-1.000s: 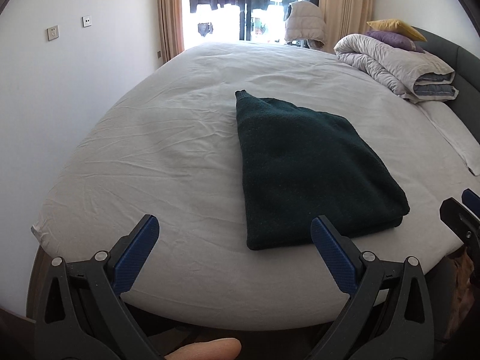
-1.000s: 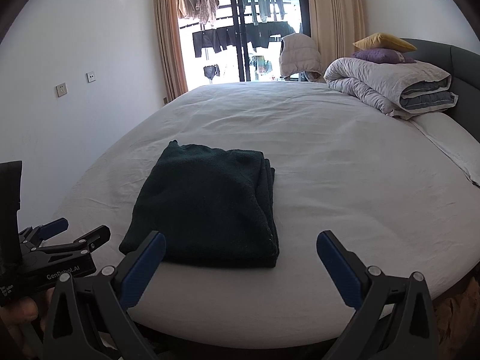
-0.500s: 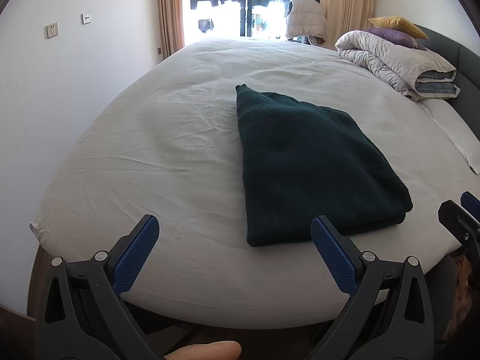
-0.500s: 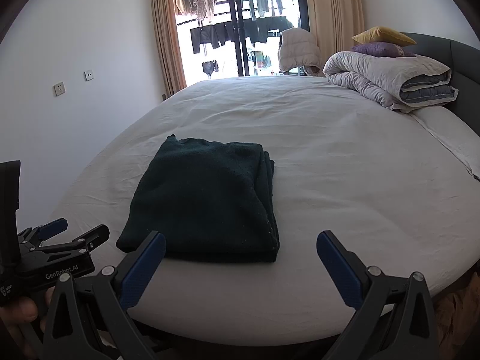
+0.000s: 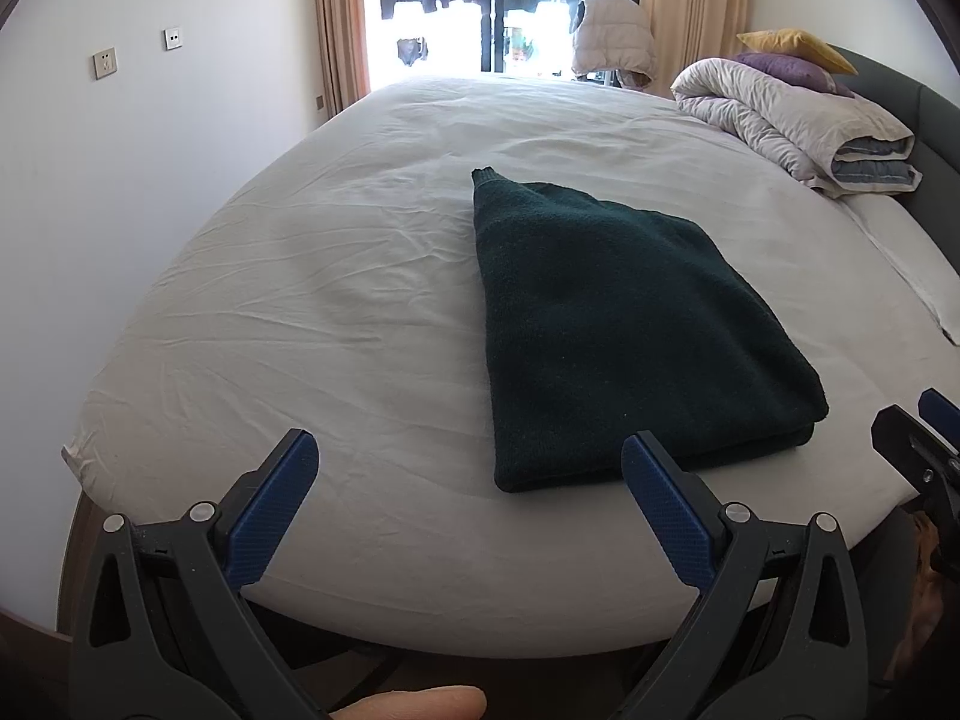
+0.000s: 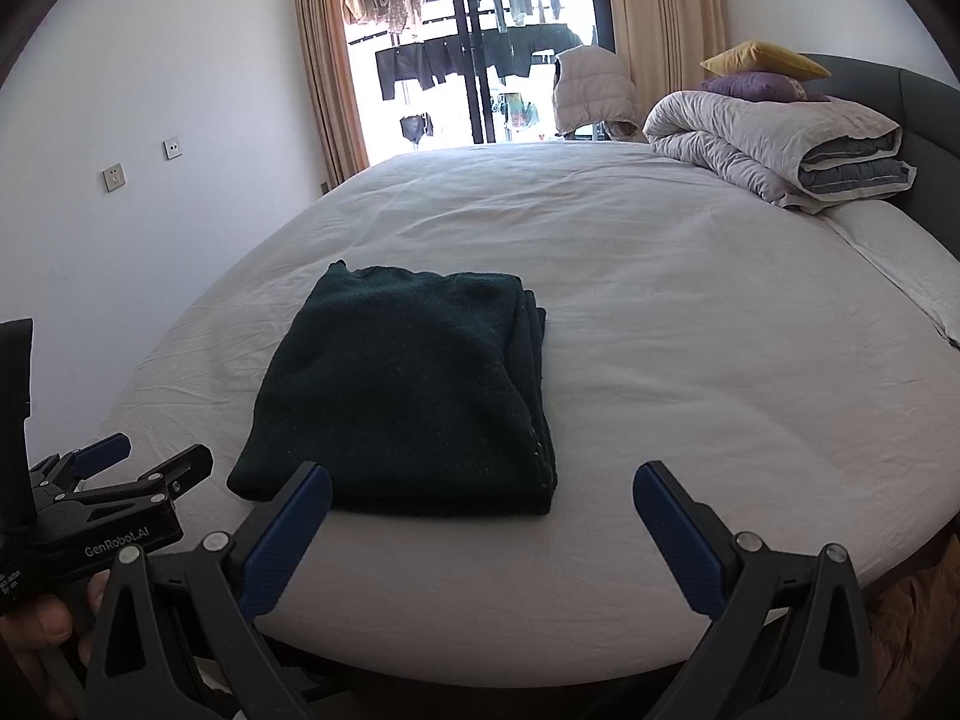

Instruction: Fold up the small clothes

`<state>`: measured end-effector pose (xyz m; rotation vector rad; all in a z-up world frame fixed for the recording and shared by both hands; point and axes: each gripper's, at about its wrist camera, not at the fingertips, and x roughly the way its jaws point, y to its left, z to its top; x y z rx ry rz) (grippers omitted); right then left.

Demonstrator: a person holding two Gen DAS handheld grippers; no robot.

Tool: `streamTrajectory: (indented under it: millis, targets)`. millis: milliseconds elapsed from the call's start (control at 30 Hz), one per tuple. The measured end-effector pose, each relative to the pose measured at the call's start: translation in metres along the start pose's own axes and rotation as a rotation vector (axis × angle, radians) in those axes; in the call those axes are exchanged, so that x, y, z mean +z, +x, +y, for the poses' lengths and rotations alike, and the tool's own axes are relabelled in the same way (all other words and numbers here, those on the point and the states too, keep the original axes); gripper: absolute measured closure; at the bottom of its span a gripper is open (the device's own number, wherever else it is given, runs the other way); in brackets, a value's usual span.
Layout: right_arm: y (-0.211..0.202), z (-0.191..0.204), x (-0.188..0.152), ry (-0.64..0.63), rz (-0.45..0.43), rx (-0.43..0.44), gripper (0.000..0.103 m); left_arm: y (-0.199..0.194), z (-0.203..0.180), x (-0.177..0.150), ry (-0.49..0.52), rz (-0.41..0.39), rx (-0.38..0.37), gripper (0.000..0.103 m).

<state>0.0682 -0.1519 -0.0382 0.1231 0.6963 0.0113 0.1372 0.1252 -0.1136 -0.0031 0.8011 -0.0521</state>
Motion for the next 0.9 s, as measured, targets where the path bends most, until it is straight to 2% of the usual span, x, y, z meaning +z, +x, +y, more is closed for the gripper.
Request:
streamTrajectory:
  millis: [733, 900]
  targets:
    - [0.0013, 0.0005, -0.0032, 0.017, 0.011, 0.007, 0.0, 0.0028, 0.002, -0.0005, -0.002, 0.006, -0.003, 0.0]
    - [0.0026, -0.0022, -0.0039, 0.039, 0.019, 0.014, 0.0, 0.0, -0.0026, -0.0018, 0.034, -0.019, 0.026, 0.0]
